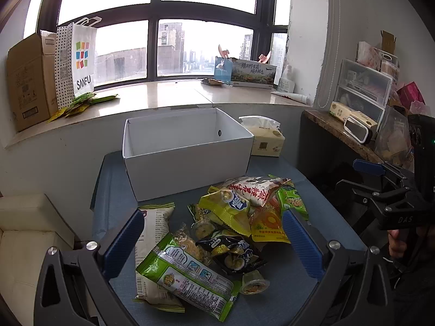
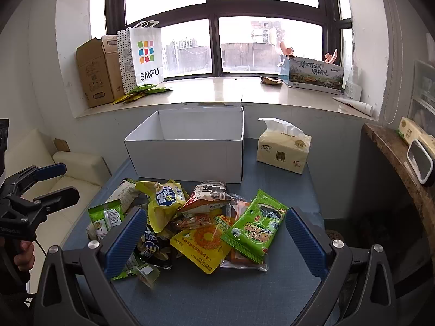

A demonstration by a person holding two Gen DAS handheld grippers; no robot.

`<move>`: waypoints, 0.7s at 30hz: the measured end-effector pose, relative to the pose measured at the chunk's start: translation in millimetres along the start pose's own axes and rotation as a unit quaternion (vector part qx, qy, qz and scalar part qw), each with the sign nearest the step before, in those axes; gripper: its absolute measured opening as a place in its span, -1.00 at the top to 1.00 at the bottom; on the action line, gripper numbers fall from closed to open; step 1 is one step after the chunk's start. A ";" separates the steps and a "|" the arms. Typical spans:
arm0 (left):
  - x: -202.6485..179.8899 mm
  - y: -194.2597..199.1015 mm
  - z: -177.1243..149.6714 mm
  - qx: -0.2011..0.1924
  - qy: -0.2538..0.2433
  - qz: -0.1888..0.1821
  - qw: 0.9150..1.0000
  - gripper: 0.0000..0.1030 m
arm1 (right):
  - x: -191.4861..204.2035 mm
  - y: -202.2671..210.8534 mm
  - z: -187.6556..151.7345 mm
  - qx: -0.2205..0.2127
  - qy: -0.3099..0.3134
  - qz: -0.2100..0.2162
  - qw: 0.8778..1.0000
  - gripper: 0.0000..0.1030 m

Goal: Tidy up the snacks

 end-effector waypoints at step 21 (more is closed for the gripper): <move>-0.9 -0.3 0.2 -0.001 -0.003 0.000 1.000 -1.00 | 0.9 -0.9 -1.4 0.000 -0.003 0.007 1.000 -1.00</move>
Point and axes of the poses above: each gripper's, at about its wrist camera, not at the fingertips, and y roughly against the way its jaws point, x to its left, z to its top, the point moved 9 cm from there along -y, roughly the way its jaws point, and after that the axes turned 5 degrees about z, right-handed, at the moved point
